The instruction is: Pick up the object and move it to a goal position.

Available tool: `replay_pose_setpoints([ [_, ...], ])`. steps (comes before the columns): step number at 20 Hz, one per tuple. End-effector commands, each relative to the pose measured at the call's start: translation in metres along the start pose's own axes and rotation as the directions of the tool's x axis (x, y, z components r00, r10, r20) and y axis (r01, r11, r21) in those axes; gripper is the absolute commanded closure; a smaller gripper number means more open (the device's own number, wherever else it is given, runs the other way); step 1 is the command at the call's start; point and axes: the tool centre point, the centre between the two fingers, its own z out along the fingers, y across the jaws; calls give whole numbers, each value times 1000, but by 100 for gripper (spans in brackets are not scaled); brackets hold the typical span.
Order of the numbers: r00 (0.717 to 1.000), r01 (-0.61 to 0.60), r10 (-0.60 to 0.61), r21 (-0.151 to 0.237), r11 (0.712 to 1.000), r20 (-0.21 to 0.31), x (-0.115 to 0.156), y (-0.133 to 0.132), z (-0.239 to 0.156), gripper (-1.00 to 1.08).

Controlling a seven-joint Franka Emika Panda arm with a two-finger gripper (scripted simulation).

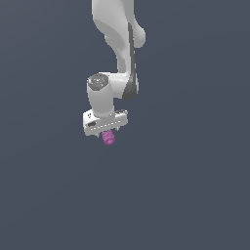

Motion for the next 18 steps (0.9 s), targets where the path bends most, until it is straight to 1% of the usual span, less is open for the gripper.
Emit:
replay_pose_setpoints([
  [1, 1000, 6, -6, 0, 1000, 0, -1, 0, 1, -92],
  [6, 1000, 2, -2, 0, 1000, 0, -1, 0, 6, -92],
  [14, 1000, 5, -5, 0, 1000, 0, -2, 0, 41, -92],
  [18, 1000, 6, -6, 0, 1000, 0, -2, 0, 50, -92],
])
